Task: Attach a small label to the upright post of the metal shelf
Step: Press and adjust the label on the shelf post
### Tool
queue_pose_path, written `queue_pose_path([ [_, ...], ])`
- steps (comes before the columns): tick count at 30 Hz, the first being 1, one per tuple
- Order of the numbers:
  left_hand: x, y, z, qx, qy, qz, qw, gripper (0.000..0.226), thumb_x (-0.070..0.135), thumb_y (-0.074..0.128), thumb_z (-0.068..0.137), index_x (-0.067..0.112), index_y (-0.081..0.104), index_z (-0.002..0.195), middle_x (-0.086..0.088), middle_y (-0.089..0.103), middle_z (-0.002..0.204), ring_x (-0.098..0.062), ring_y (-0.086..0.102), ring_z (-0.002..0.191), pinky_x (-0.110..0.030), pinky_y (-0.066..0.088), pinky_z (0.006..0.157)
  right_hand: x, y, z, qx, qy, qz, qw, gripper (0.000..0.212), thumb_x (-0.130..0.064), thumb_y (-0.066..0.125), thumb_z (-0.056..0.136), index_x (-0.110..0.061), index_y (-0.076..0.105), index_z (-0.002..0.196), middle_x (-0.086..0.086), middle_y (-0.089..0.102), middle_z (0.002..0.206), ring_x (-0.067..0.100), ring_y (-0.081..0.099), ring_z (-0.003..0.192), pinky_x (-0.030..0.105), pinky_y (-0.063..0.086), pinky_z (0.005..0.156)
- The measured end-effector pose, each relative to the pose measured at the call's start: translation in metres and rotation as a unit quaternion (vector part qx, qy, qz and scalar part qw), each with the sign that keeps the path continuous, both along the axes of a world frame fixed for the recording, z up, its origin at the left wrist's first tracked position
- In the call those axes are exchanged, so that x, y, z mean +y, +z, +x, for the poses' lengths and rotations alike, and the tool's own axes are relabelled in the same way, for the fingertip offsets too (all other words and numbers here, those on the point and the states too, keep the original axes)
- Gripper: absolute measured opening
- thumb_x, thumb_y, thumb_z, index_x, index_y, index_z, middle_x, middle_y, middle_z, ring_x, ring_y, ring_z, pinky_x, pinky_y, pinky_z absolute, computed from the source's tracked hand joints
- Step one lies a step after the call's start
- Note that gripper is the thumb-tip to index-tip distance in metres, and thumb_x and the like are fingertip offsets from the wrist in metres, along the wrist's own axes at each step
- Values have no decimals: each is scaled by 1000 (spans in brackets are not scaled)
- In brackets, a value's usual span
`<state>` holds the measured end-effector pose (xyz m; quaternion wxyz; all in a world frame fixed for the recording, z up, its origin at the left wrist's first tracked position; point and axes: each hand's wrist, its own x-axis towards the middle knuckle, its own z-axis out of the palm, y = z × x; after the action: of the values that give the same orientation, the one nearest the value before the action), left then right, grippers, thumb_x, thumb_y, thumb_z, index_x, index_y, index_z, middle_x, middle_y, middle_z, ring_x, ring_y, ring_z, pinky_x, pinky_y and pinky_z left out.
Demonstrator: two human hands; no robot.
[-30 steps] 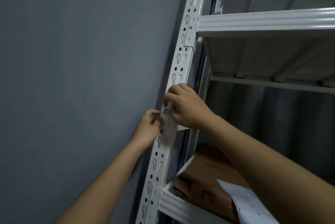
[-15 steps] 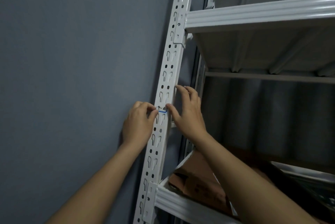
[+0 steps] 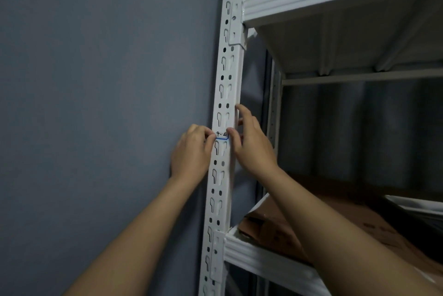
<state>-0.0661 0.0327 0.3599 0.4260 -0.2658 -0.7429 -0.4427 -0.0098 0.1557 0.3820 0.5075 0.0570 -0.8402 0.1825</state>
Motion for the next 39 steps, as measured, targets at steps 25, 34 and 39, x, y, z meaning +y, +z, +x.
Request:
queue_pose_path([
  [25,-18,26,15,-35,-136,82,987,16,19,61,89,29,61,76,-1,66,85,-16,60,78,-32,49,79,-7,0,12,71,3,-22,997,38,-25,59,93,-24,52,130,-3,47,118,16,47,109,33,46,85],
  [34,-19,22,30,-79,-206,91,971,23,15,59,91,31,61,74,14,61,71,-12,59,74,-28,47,72,-16,-4,22,78,119,-85,986,16,-21,66,89,-17,72,103,-6,64,93,7,61,84,19,49,74],
  [39,-20,11,34,-97,-236,85,963,25,14,58,92,31,61,74,14,63,74,-8,59,71,-25,48,69,-19,-7,25,73,131,-101,984,8,-18,69,86,-14,74,91,-5,68,87,-1,60,78,14,48,71],
])
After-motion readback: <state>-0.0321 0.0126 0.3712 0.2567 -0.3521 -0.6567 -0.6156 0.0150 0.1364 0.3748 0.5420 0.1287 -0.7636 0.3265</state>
